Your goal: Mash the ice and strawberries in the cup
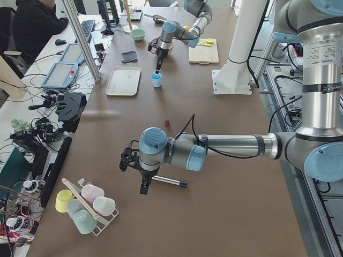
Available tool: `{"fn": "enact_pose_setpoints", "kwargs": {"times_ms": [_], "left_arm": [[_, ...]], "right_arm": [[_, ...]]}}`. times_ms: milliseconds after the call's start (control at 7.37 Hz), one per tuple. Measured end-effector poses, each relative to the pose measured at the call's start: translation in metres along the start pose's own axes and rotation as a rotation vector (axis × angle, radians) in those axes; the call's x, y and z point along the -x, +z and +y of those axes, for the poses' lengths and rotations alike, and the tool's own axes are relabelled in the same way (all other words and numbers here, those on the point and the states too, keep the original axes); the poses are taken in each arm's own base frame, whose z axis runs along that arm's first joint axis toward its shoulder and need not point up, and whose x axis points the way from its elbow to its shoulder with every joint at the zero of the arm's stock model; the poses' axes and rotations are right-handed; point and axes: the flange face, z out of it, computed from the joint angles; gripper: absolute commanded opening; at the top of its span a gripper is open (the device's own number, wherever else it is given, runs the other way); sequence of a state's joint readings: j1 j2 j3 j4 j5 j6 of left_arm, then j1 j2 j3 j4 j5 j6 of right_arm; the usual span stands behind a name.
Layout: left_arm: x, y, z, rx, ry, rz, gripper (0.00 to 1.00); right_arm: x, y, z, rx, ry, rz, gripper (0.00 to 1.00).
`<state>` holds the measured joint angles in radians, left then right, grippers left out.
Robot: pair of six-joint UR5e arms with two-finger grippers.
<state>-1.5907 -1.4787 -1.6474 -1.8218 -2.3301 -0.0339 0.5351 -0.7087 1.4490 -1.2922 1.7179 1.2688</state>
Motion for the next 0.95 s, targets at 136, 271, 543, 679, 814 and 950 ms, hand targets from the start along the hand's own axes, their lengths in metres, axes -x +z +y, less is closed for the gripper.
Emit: {"fn": "enact_pose_setpoints", "kwargs": {"times_ms": [136, 271, 543, 679, 814, 950], "left_arm": [[0.0, 0.0, 0.0, 0.001, 0.0, 0.0, 0.99], [0.001, 0.001, 0.001, 0.002, 0.0, 0.001, 0.99], [0.001, 0.001, 0.003, 0.003, 0.0, 0.001, 0.99], [0.001, 0.001, 0.005, 0.002, 0.0, 0.001, 0.99], [0.001, 0.001, 0.006, 0.002, -0.001, 0.001, 0.99], [0.001, 0.0, 0.006, 0.001, -0.001, 0.001, 0.99]], "right_arm": [[0.001, -0.001, 0.002, 0.002, 0.0, -0.002, 1.0], [-0.004, -0.003, 0.004, 0.005, -0.002, 0.0, 1.0], [-0.05, -0.015, 0.011, 0.017, -0.009, 0.034, 1.0], [-0.083, -0.024, 0.006, 0.033, -0.027, 0.07, 1.0], [-0.119, -0.032, 0.0, 0.047, -0.05, 0.105, 0.99], [-0.159, -0.039, -0.005, 0.057, -0.071, 0.139, 0.99]]}}
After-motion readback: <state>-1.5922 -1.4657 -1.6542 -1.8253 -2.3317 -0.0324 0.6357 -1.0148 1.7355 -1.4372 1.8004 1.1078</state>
